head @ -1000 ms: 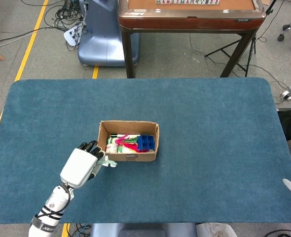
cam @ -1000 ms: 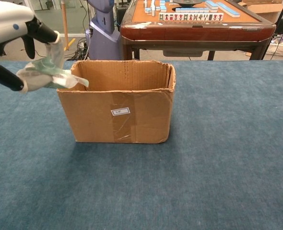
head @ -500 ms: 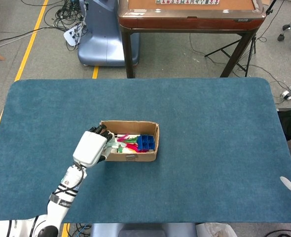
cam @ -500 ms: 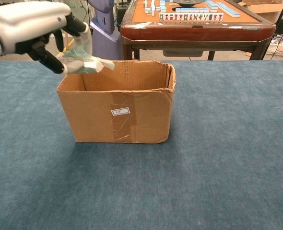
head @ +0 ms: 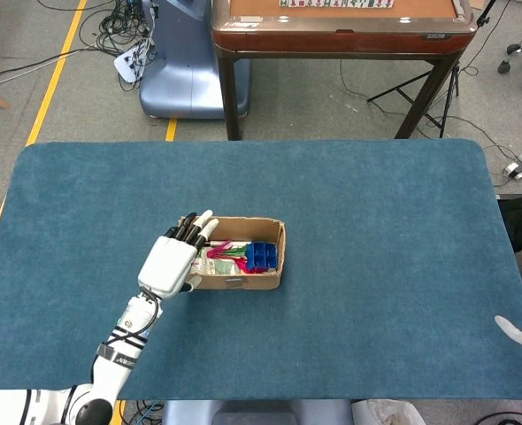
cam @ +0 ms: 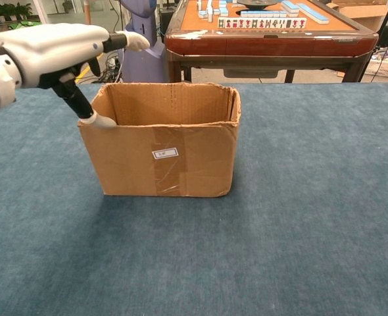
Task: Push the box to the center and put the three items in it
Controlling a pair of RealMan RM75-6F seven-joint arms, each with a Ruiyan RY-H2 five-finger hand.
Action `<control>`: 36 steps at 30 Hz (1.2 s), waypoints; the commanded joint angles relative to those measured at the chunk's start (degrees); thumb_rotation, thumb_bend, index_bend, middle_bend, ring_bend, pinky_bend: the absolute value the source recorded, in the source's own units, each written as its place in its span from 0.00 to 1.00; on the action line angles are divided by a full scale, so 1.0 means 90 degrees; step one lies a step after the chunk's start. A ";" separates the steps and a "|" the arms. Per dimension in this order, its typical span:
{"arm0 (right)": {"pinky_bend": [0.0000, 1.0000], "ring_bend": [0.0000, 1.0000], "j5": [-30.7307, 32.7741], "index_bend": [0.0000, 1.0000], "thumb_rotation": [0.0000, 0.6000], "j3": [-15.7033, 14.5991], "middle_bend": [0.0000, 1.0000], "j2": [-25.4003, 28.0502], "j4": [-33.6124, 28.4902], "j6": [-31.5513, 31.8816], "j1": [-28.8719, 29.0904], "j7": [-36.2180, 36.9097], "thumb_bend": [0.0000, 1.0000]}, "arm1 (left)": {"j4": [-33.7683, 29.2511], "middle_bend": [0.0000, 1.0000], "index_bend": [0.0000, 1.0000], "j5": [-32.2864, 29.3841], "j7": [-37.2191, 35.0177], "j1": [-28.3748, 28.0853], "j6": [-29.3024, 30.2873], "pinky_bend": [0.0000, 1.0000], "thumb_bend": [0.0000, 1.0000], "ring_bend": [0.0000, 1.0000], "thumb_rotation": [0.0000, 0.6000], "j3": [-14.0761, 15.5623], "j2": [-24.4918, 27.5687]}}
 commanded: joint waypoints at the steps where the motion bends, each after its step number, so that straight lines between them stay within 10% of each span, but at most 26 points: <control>1: 0.11 0.03 0.0009 0.15 1.00 -0.0010 0.19 -0.0015 -0.0029 -0.0083 0.0039 -0.0110 0.04 | -0.0286 0.00 0.08 0.0203 0.0042 0.0179 0.0296 0.26 0.14 0.00 1.00 0.0183 0.0218; 17: 0.11 0.03 0.0370 0.15 1.00 0.0083 0.19 -0.0508 -0.0163 -0.0893 0.0475 -0.1922 0.04 | -0.1574 0.03 0.23 0.1738 0.0076 0.1666 0.1487 0.26 0.14 0.01 1.00 0.1832 0.1833; 36: 0.11 0.03 0.1064 0.16 1.00 0.0169 0.19 -0.1117 0.0041 -0.2224 0.1218 -0.3080 0.04 | 0.0290 0.15 0.34 0.3735 -0.2501 0.3443 0.2936 0.25 0.14 0.05 1.00 0.2402 0.2205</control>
